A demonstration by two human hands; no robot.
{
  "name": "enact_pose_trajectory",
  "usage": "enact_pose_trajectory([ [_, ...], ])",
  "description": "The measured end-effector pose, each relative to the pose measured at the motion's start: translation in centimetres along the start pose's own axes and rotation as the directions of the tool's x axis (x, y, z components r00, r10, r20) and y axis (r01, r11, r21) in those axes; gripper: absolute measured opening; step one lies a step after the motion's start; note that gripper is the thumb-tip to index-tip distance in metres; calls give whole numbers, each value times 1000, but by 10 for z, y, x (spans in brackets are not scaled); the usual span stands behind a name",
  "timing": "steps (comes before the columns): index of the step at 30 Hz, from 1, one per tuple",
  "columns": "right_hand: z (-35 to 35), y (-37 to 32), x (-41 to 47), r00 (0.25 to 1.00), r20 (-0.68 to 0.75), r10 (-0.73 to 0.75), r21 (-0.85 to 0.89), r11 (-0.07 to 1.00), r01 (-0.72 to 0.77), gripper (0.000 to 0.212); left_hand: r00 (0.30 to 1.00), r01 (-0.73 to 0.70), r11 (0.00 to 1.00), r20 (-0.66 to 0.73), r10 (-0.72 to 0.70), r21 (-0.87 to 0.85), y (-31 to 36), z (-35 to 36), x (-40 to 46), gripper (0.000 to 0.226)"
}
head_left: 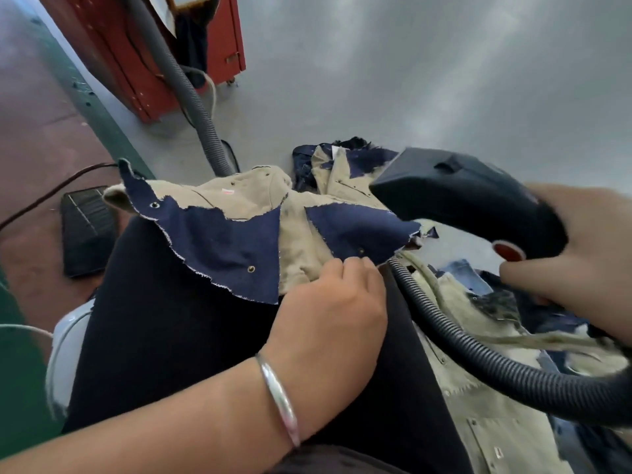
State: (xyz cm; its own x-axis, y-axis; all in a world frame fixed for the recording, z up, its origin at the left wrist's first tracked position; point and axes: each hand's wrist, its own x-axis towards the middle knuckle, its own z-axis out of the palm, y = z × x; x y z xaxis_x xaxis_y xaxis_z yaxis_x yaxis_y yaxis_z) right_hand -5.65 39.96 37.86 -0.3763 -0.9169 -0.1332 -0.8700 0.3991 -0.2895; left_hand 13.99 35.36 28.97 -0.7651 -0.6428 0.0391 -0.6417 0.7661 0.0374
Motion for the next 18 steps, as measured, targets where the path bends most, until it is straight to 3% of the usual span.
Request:
enact_pose_trajectory([
  [4, 24, 1, 1, 978, 210, 14, -15, 1000, -11, 30, 1000, 1, 1000, 22, -2, 30, -3, 4, -4, 44],
  [6, 34, 4, 16, 970, 240, 37, 51, 997, -50, 26, 1000, 0, 999, 13, 0, 43, -4, 7, -7, 49],
  [12, 67, 11, 77, 977, 183, 110, 156, 978, -140, 22, 999, -34, 994, 26, 32, 106, -5, -2, -1, 42],
  [15, 62, 26, 92, 968, 89, 235, 217, 944, -249, 20, 997, -35, 994, 70, 28, 102, -4, -10, 4, 21],
  [18, 44, 47, 81, 944, 37, 328, 338, 885, -320, 19, 998, -24, 994, 58, 18, 109, -4, -18, 11, 16],
])
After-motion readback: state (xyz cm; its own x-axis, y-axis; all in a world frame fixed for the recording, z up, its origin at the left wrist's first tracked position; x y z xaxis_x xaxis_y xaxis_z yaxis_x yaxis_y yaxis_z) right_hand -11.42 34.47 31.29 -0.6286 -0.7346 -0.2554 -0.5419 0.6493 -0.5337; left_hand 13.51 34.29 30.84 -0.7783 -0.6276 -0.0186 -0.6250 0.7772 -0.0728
